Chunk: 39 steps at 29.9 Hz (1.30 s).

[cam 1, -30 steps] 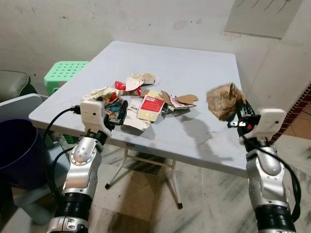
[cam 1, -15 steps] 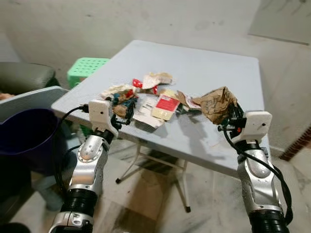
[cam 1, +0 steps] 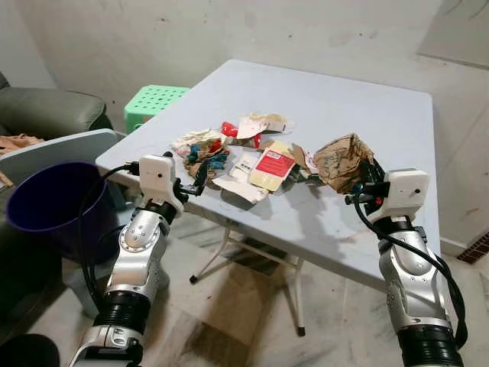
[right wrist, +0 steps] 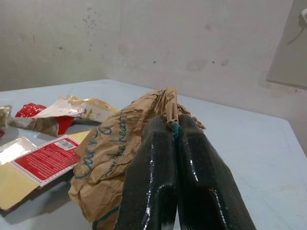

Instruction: Picking trash to rubbish bin

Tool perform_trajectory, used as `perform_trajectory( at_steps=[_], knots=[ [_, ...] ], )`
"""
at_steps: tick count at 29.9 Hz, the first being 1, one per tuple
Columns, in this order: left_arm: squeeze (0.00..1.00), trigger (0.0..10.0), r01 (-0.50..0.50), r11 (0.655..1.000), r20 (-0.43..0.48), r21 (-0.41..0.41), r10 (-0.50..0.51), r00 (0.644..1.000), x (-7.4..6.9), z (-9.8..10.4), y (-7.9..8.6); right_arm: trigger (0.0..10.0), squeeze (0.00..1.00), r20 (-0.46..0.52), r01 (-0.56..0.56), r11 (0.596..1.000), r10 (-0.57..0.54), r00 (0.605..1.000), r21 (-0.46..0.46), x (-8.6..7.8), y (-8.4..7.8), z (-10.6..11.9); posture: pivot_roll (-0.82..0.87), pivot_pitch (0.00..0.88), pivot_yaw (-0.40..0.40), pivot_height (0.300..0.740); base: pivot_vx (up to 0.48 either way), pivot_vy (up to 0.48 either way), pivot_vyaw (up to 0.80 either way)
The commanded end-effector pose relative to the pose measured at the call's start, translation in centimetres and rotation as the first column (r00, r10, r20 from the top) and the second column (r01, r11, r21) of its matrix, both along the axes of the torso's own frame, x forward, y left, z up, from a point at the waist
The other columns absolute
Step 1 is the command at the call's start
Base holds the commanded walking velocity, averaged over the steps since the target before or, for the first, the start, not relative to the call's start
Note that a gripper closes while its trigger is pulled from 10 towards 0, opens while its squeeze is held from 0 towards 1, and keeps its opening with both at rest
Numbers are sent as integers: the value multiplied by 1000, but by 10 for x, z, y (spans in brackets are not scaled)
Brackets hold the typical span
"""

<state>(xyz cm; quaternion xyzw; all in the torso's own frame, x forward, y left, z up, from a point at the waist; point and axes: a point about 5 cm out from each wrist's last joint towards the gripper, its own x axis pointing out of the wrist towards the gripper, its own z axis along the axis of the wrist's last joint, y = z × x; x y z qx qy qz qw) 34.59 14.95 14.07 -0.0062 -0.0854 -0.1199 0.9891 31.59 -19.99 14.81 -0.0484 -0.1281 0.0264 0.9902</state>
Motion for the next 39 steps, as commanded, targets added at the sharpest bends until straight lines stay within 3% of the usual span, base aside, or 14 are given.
perform_trajectory(
  at_steps=[1, 3, 11, 39],
  knots=[
    [0, 10000, -13, 1000, 13, 16, 12, 1000, 3, 4, 5, 10000, 0, -12, -12, 1000, 12, 1000, -2, 2, 0, 0, 33, 0, -7, 715, 0, 0, 794],
    [0, 10000, -9, 1000, -3, -12, 9, 1000, 3, 3, 6, 10000, 0, -14, -14, 1000, 14, 1000, -3, 3, 0, 0, 38, 0, -12, 715, 0, 0, 800],
    [0, 10000, -64, 998, 24, 6, 64, 998, 2, 5, 13, 10000, 0, -24, -36, 999, 36, 999, -9, 5, 3, 0, 54, 0, -22, 715, 0, 213, 799],
    [0, 10000, -62, 998, -3, 6, 62, 998, 6, 2, 7, 10000, 0, -20, -21, 999, 21, 1000, -28, 2, -10, 5, 18, 0, -14, 715, 0, 0, 797]
  ],
)
